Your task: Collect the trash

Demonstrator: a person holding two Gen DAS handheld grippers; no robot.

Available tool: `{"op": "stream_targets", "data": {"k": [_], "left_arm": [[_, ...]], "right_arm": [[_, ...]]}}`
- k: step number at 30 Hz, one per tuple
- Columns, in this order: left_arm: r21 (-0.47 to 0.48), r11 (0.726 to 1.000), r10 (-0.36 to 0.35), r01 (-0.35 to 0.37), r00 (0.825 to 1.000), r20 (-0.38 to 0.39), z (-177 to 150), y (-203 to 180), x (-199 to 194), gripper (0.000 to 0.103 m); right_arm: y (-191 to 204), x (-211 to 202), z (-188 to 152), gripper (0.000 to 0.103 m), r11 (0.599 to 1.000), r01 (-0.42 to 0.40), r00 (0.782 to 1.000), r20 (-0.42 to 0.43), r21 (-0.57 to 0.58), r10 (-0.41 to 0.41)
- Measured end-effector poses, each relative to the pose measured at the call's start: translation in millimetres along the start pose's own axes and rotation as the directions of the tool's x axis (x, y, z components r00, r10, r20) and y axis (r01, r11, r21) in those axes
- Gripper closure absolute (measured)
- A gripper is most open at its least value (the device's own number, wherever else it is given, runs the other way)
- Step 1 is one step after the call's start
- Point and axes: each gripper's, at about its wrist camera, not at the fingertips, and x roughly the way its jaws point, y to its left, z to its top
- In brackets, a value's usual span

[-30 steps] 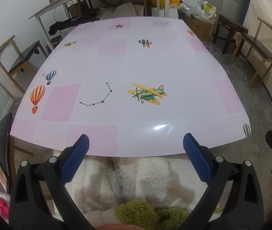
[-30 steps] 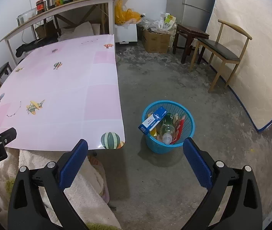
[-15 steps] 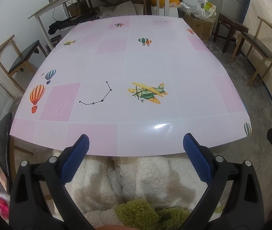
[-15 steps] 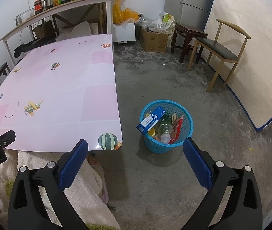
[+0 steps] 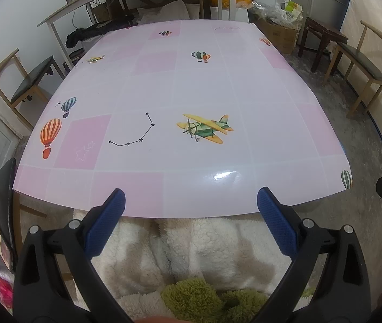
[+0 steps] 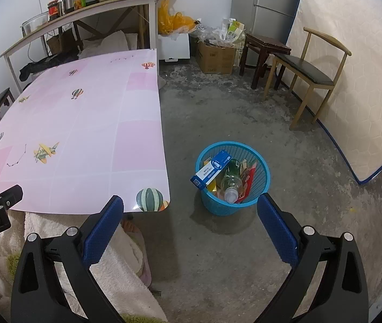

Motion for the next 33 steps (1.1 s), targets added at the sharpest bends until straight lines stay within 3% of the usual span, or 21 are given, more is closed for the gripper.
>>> {"op": "stream_targets", "data": {"k": [33], "left_arm": [[0.002, 1.000, -0.002, 0.002, 1.000, -0.007, -1.4, 0.5, 2.0, 0.009]], "right_arm": [[2.3, -0.9, -0.5, 0.006, 1.000, 0.001, 1.000, 0.001, -0.001, -0.001]]}}
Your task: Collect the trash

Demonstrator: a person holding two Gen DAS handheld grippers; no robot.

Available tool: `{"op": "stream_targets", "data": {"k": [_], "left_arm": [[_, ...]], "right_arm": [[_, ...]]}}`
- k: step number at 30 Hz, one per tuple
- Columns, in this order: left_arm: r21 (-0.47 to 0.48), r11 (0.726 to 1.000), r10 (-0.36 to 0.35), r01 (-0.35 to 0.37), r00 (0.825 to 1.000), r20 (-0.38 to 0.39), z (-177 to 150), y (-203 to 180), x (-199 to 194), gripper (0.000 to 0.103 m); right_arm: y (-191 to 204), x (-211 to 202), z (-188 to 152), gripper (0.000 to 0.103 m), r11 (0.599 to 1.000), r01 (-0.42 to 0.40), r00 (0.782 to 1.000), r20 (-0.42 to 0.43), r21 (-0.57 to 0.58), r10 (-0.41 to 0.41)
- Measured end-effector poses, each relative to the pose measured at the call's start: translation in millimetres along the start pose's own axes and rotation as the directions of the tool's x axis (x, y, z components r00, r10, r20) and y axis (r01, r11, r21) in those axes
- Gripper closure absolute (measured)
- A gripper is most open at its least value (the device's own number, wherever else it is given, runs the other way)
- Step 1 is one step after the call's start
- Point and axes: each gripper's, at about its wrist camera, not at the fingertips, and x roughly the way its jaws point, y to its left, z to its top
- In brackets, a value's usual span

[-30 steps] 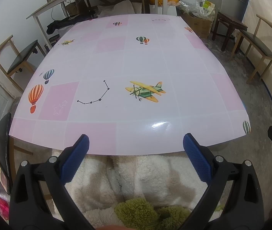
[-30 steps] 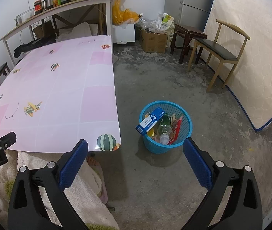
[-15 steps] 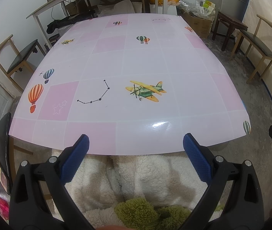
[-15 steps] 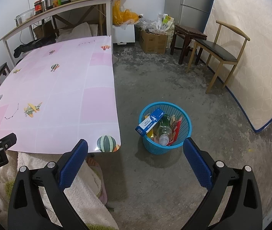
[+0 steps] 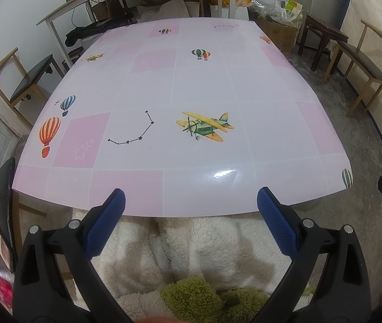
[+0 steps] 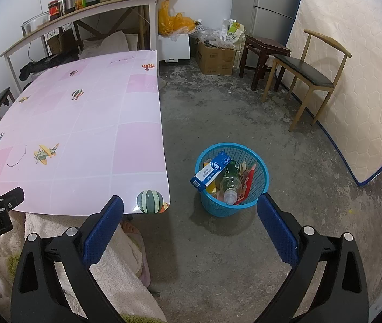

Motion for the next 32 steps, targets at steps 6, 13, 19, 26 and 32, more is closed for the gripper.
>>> {"op": "stream_targets", "data": {"k": [6, 13, 19, 26, 32], "left_arm": [[-0.001, 1.000, 0.000, 0.000, 1.000, -0.001, 0.2, -0.2, -0.1, 0.009], [0.003, 1.000, -0.002, 0.002, 1.000, -0.005, -1.8, 0.4, 1.5, 0.009], [0.004, 1.000, -0.002, 0.002, 1.000, -0.005, -1.5, 0.6, 1.3, 0.009], [0.003, 1.000, -0.003, 0.003, 1.000, -0.007, -2.1, 0.9, 1.2, 0.009], [0.003, 1.000, -0.003, 0.003, 1.000, -0.010, -2.7, 1.4, 1.2, 0.009]], "right_arm": [[0.1, 0.2, 0.0, 0.007, 1.000, -0.001, 1.000, -0.001, 0.000, 0.001], [-1.5, -0.2, 1.5, 0.007, 1.000, -0.001, 1.000, -0.001, 0.001, 0.001], [-1.8, -0.2, 1.5, 0.007, 1.000, -0.002, 1.000, -0.001, 0.001, 0.002], [-1.6, 0.0, 1.4, 0.007, 1.000, -0.001, 1.000, 0.000, 0.000, 0.001], [-1.9, 0.1, 1.6, 0.007, 1.000, -0.002, 1.000, -0.002, 0.000, 0.002]]}}
